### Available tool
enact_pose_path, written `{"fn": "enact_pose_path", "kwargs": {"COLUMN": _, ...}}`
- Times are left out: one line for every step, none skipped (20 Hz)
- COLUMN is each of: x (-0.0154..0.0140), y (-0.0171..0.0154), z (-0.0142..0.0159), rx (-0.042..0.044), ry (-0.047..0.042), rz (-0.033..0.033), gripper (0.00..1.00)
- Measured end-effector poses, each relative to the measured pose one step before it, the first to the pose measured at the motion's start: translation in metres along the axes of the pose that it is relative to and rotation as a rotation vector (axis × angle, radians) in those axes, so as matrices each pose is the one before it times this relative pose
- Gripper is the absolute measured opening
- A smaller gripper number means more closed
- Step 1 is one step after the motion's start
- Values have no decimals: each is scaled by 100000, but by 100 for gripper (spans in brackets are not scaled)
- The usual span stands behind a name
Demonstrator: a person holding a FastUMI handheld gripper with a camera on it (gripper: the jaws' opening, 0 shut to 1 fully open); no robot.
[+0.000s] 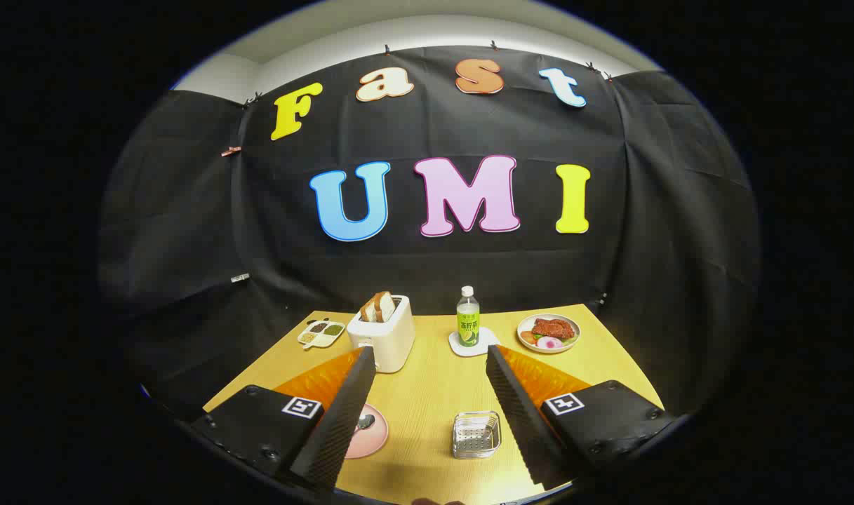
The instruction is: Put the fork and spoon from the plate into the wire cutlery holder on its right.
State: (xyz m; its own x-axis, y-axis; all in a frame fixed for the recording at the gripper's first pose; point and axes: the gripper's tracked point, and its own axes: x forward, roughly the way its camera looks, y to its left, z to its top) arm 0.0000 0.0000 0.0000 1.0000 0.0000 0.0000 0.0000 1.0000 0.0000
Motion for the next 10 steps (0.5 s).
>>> {"fn": "enact_pose_path", "kwargs": {"x": -11, "y": 145, "z": -13, "rx": -421, "ry": 149, "rz": 442, "gripper": 99}}
{"fn": "enact_pose_path", "kwargs": {"x": 37, "y": 125, "z": 17, "rx": -251, "ry": 87, "rz": 351, "gripper": 99}}
{"fn": "enact_pose_path", "kwargs": {"x": 60, "y": 266, "z": -157, "rx": -152, "ry": 363, "rz": 612, "gripper": 99}}
{"fn": "enact_pose_path", "kwargs": {"x": 121, "y": 344, "z": -142, "rx": -205, "ry": 626, "rz": 810, "gripper": 99}}
{"fn": "enact_pose_path", "kwargs": {"x": 116, "y": 358, "z": -148, "rx": -407, "ry": 605, "rz": 866, "gripper": 99}}
{"fn": "enact_pose_path", "kwargs": {"x": 10, "y": 217, "z": 86, "rx": -212, "ry": 150, "rz": 600, "gripper": 99}}
{"fn": "enact_pose_path", "kwargs": {"x": 55, "y": 228, "z": 204, "rx": -198, "ry": -238, "rz": 641, "gripper": 99}}
{"fn": "enact_pose_path", "kwargs": {"x": 20, "y": 127, "z": 205, "rx": -411, "ry": -308, "rz": 341, "gripper": 99}}
{"fn": "enact_pose_path", "kwargs": {"x": -33, "y": 85, "z": 136, "rx": -527, "ry": -297, "rz": 376, "gripper": 99}}
{"fn": "enact_pose_path", "kwargs": {"x": -53, "y": -14, "z": 168, "rx": -437, "ry": -443, "rz": 20, "gripper": 99}}
